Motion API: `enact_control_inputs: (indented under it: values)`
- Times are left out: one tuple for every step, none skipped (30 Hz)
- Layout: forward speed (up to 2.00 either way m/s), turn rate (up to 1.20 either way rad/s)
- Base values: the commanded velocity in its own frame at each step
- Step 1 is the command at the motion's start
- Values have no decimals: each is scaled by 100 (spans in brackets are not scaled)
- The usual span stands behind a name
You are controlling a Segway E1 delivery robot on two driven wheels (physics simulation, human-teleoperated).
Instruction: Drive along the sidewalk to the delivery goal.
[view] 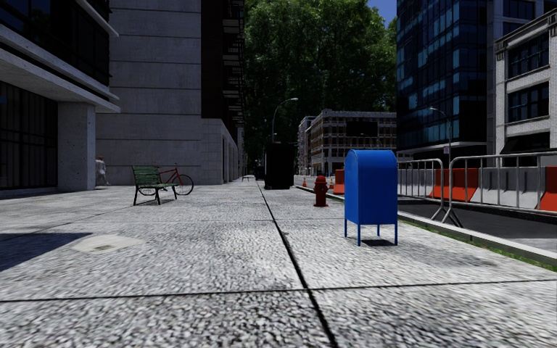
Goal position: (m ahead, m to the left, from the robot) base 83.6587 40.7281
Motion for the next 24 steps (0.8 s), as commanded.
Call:
enact_control_inputs:
  values:
    - [0, 0]
    - [0, 0]
    - [0, 0]
    - [0, 0]
    - [0, 0]
    - [0, 0]
    - [0, 0]
    - [0, 0]
    - [0, 0]
    - [0, 0]
    - [0, 0]
    - [0, 0]
    - [0, 0]
    - [0, 0]
    - [0, 0]
    - [0, 0]
    - [0, 0]
    - [0, 0]
    - [0, 0]
    - [0, 0]
    - [0, 0]
    - [0, 0]
    - [0, 0]
    - [0, 0]
